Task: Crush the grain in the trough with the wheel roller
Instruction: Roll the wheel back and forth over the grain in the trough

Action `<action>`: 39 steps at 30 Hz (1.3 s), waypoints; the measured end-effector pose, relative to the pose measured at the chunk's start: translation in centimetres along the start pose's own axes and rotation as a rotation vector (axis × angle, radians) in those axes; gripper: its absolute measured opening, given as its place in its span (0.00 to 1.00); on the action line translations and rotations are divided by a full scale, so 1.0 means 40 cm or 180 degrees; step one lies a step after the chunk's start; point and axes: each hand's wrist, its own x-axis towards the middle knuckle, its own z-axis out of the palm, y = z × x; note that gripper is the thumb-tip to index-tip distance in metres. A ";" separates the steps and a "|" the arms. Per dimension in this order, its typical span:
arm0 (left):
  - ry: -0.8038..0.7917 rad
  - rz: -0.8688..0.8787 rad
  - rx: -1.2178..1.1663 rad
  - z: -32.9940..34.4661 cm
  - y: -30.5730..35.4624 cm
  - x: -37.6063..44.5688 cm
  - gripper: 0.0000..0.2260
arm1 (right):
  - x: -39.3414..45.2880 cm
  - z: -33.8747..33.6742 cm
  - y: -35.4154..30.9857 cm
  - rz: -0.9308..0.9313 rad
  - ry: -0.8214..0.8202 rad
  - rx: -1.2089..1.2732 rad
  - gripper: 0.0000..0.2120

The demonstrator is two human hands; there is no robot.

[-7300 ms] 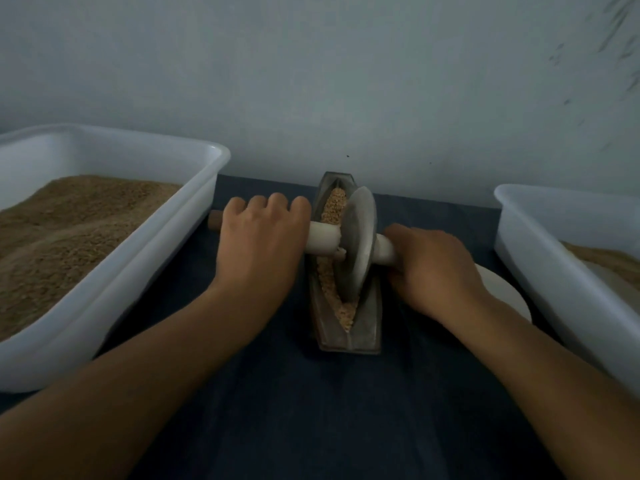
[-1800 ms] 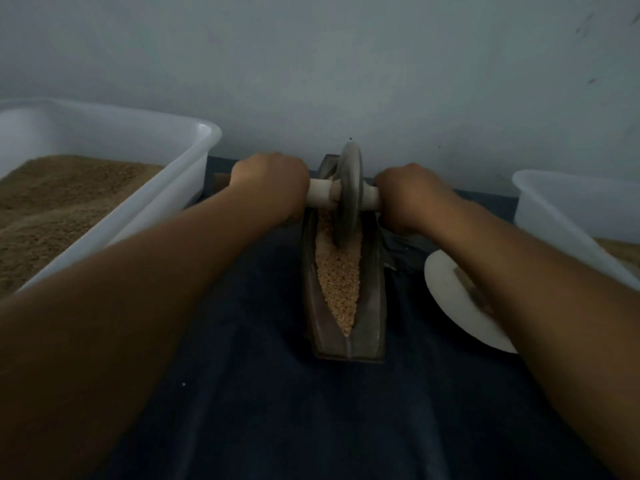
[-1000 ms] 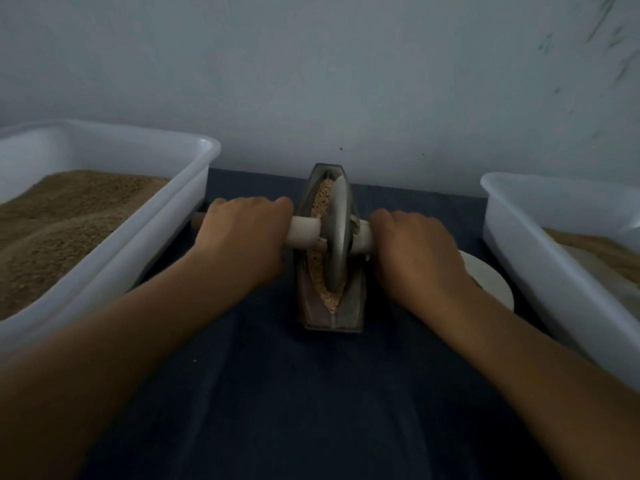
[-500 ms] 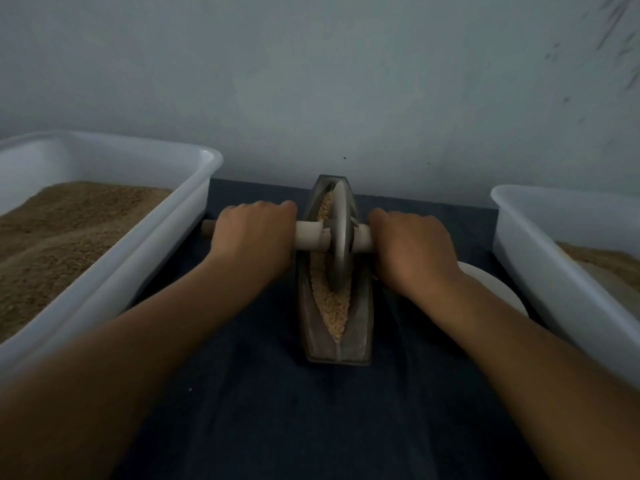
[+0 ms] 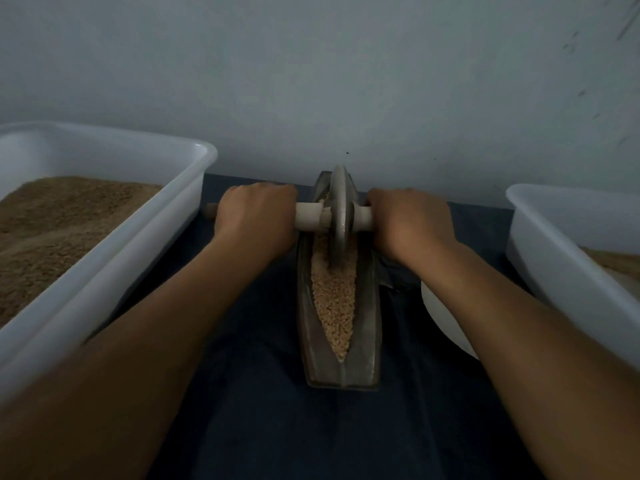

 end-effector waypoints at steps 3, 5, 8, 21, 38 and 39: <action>-0.0134 -0.0019 -0.0062 -0.010 0.003 -0.014 0.11 | -0.035 -0.015 -0.008 0.0014 0.0117 0.0023 0.07; -0.0126 -0.0022 -0.0070 -0.018 0.006 -0.031 0.11 | -0.064 -0.023 -0.015 -0.0006 0.0183 -0.0038 0.08; -0.0046 0.0026 -0.0072 -0.023 0.009 -0.066 0.12 | -0.109 -0.034 -0.024 -0.0076 0.0292 -0.0113 0.08; -0.1031 0.0220 -0.0149 -0.119 -0.004 -0.142 0.16 | -0.226 -0.129 -0.023 -0.0570 0.0061 -0.0147 0.13; -0.0131 0.0178 0.0003 -0.030 0.005 -0.048 0.14 | -0.076 -0.018 0.012 -0.0404 -0.0012 -0.0042 0.13; -0.0208 0.0150 -0.0055 -0.028 0.002 -0.034 0.13 | -0.057 -0.009 0.015 -0.0397 -0.0010 -0.0030 0.12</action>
